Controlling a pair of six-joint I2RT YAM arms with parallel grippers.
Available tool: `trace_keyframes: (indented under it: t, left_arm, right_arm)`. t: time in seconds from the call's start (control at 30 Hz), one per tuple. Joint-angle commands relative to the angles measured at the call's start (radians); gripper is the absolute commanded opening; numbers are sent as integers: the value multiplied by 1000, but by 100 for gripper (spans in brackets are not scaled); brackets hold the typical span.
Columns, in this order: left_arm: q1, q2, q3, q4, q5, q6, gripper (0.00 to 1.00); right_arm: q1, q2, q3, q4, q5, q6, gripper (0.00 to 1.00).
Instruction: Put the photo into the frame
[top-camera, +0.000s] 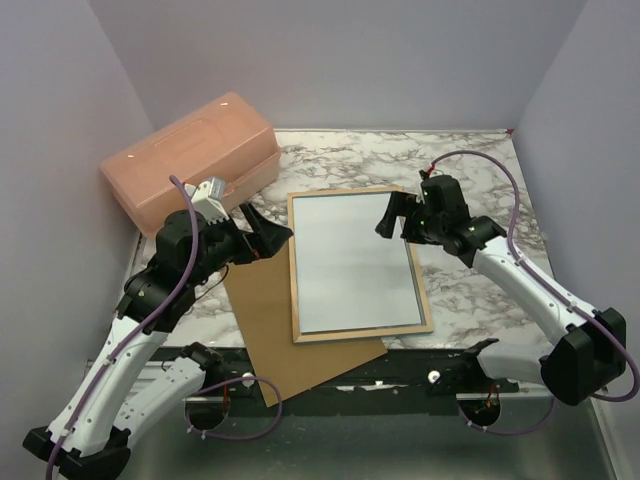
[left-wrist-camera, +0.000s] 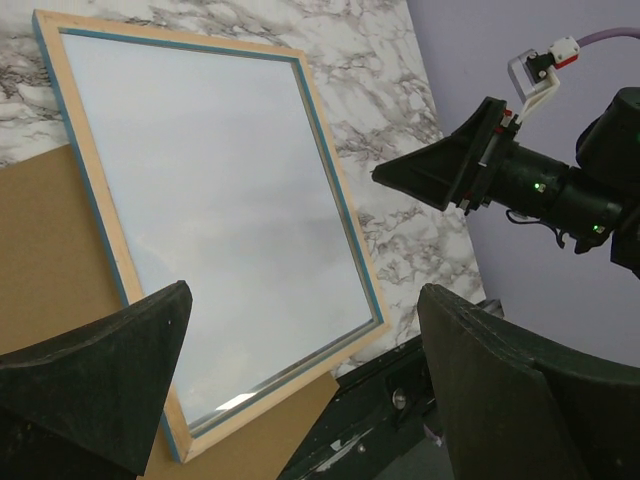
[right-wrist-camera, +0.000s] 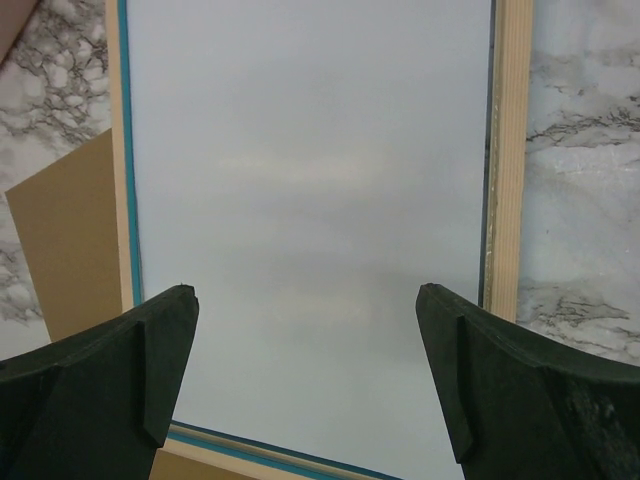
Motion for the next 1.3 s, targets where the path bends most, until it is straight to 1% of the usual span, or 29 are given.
trace_keyframes:
  t: [0.0,0.13,0.27,0.37,0.43,0.53,0.6,0.67,0.77,0.83,0.87,0.9,1.0,1.13,1.27]
  left_arm:
    - [5,-9,9,61,57,-13,98]
    - [5,-10,12,72,95,-25,99]
    - [5,-18,46,31,106,-6,99]
    - [5,-39,69,-1,94,0,98]
    - [6,-63,70,-6,87,-5,98]
    - [6,-103,78,-10,74,-12,98]
    - [6,-124,84,-8,75,-21,99]
    - [5,-136,90,-2,85,-26,99]
    - [5,-132,101,-2,103,-28,98]
    - [5,-119,110,-15,104,-24,98]
    - [5,-113,116,-22,103,-20,99]
    - [5,-106,120,-29,103,-19,99]
    - [5,-97,124,-36,98,-16,98]
    - [6,-91,118,-34,97,-17,99]
    - [6,-85,107,-40,96,-14,99]
  right_arm:
    - [47,26,38,-10,-60,18,100]
    - [192,85,44,52,-71,74,100]
    - [339,220,98,109,-81,117,99]
    - [416,325,174,138,-113,131,95]
    - [459,394,228,149,-134,139,90]
    - [507,486,305,150,-153,142,75]
    - [526,542,357,139,-165,142,63]
    - [541,602,420,117,-167,134,47]
    - [561,703,522,35,-159,113,18]
    - [572,769,597,-42,-134,97,6]
    - [577,794,635,-76,-120,85,3]
    - [580,827,664,-116,-99,76,1]
    - [590,897,733,-194,-53,57,1]
    - [599,955,773,-255,-18,44,0]
    - [603,996,792,-305,63,50,0]
